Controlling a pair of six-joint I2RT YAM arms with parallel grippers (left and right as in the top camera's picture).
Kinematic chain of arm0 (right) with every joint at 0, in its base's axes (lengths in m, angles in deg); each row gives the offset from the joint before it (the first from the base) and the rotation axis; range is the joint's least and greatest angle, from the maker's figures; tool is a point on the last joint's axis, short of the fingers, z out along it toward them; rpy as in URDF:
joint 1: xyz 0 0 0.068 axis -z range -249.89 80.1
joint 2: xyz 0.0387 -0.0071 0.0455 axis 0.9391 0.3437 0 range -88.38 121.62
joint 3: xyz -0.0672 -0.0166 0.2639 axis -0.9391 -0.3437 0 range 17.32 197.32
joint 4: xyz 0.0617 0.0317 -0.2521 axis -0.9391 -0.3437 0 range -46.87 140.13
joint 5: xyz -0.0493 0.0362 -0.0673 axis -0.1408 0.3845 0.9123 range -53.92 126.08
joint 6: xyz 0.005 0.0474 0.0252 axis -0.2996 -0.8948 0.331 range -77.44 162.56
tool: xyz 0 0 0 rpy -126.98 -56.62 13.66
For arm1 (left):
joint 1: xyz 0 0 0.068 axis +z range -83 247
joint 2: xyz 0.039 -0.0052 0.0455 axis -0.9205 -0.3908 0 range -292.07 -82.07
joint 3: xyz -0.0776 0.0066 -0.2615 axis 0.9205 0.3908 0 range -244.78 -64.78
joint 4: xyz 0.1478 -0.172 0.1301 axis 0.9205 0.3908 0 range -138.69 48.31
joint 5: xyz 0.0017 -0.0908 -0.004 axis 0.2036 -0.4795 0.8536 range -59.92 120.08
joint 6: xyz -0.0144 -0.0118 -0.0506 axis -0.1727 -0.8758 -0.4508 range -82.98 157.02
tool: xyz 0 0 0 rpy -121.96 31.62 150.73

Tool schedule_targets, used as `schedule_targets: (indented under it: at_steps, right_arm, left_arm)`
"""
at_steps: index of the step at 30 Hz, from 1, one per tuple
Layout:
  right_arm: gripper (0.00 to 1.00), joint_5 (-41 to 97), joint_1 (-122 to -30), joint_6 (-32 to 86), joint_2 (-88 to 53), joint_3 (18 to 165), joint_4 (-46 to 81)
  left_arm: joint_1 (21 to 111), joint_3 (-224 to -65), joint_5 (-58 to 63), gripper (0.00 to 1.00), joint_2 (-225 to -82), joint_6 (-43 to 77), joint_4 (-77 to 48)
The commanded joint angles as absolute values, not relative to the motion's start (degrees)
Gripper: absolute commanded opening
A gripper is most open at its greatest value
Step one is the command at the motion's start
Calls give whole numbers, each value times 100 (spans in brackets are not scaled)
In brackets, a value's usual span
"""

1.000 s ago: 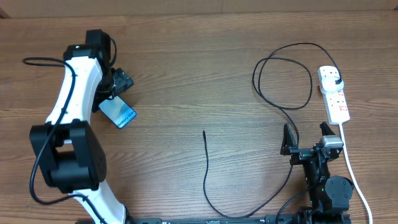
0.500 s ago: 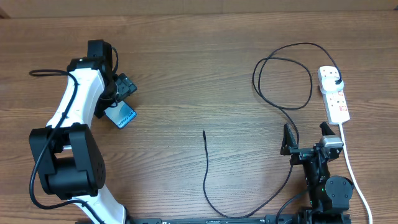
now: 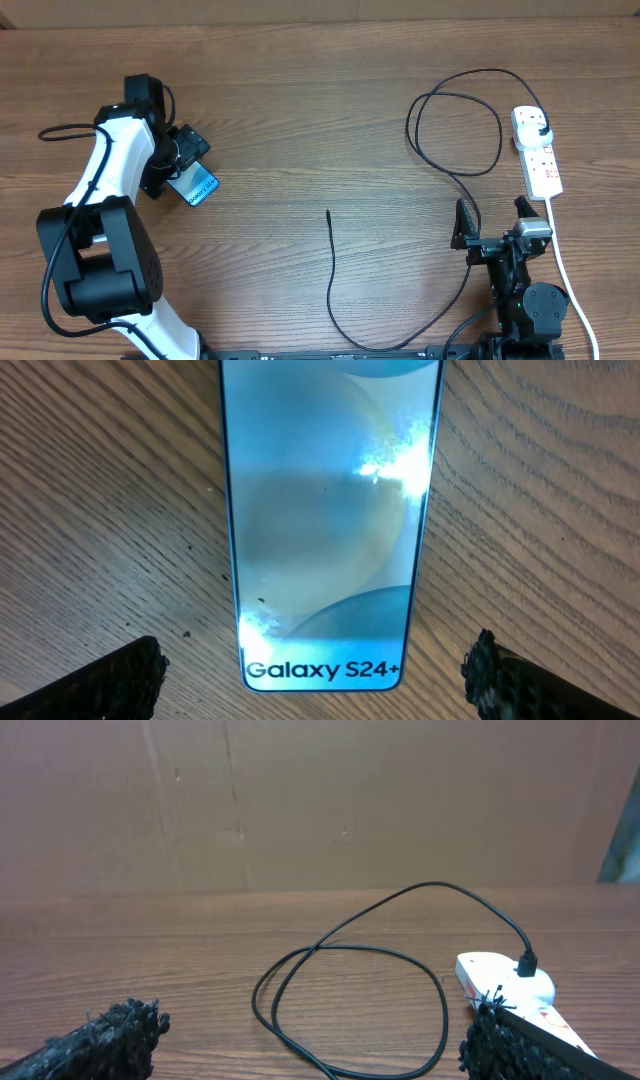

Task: Plug charger to phone and switch on socket
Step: 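Lower the left gripper onto the phone, aligning with its long edges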

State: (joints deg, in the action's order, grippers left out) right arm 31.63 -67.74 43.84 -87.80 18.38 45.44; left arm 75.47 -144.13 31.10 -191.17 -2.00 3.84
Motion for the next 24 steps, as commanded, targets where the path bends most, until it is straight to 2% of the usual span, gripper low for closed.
schedule_targets:
  at_steps: [1,24]
  right_arm:
    - [100,3213,-6807,4395,-8822,1777,4568]
    - [100,3213,-6807,4395,-8822,1777,4568]
  left_arm:
    - [7549,-14352,3005,100,-19058,-316,413]
    - [7531,-14949,3153,100,-19412,-196,767]
